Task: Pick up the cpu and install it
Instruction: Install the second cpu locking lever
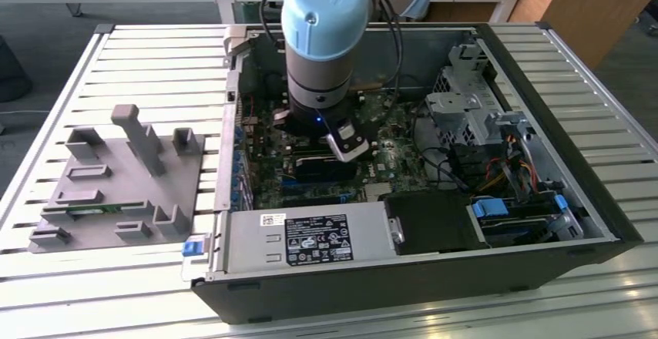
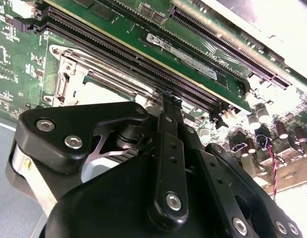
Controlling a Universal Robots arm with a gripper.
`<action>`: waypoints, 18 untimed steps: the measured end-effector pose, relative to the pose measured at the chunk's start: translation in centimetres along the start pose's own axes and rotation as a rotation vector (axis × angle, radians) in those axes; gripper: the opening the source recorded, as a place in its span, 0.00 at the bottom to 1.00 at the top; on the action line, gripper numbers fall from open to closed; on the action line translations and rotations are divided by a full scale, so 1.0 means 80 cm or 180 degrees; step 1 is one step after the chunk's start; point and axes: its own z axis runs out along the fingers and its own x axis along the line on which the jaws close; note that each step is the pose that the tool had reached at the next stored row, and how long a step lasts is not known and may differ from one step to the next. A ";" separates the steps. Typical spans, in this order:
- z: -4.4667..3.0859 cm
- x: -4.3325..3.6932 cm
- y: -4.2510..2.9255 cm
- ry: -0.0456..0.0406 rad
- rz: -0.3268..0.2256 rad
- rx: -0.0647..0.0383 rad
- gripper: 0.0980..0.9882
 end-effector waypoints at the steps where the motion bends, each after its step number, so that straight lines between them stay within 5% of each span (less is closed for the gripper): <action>1: 0.0006 0.000 0.0001 0.0000 0.0000 -0.0002 0.01; 9: 0.0016 0.005 0.0000 0.0002 0.0000 -0.0030 0.01; 14: -0.0071 0.005 0.0028 0.0003 0.0001 -0.0086 0.01; 18: -0.0175 0.005 0.0062 0.0003 0.0001 -0.0097 0.01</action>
